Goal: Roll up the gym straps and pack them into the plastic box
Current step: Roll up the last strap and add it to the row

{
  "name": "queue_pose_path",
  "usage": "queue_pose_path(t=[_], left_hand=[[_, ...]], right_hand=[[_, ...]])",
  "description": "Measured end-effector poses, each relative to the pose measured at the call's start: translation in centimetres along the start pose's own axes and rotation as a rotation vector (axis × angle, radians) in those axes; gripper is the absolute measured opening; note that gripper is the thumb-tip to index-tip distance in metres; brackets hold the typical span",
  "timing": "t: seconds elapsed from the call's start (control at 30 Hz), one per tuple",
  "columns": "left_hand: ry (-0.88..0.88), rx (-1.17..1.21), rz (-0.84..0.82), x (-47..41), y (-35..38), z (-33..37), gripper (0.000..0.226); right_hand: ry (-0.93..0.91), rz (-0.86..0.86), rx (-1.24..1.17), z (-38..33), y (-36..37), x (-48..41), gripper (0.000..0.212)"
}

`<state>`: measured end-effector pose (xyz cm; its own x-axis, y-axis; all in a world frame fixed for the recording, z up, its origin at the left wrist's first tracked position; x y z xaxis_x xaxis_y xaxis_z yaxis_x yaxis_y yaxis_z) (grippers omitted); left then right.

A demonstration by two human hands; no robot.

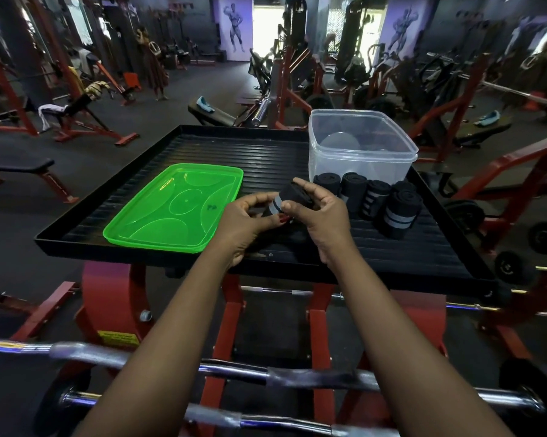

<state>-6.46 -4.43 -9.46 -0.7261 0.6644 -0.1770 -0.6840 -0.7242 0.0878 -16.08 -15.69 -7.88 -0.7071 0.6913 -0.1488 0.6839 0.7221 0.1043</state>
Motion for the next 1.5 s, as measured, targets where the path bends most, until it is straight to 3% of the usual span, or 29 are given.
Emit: queue_pose_path(t=[0.23,0.43,0.67,1.0,1.33,1.5], left_hand=[[0.056,-0.223,-0.056,-0.7,3.3,0.5,0.049],[0.091,-0.317,-0.084,-1.6,8.4,0.0,0.046],[0.129,-0.474,-0.006,-2.2,13.2,0.0,0.032],[0.259,-0.551,-0.033,-2.4,15.2,-0.2,0.023],[0.188,-0.528,-0.002,-2.7,14.4,-0.9,0.023],[0.225,-0.539,0.049,-2.3,13.2,0.0,0.022]], right_hand=[[-0.141,0.172,0.477,-1.8,-3.2,1.5,0.056],[-0.159,0.346,0.647,-3.0,-8.3,2.4,0.056],[-0.124,0.543,0.703,-2.9,-11.2,3.2,0.054],[-0.111,0.591,0.75,-2.9,-11.1,3.8,0.048],[-0.127,0.547,0.756,-3.1,-10.6,3.8,0.038],[-0.129,0.468,0.79,-3.2,-9.5,3.7,0.017]])
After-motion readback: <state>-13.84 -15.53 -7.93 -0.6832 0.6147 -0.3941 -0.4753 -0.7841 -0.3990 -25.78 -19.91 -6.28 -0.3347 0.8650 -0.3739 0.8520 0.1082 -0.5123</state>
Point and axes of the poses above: each hand's wrist, its own x-axis away from the middle knuckle, its own y-axis out of the palm, z = x × y, the point moved 7 cm from there along -x, towards the middle knuckle, and after that the axes turned 4 degrees about y, right-handed, at the moved point
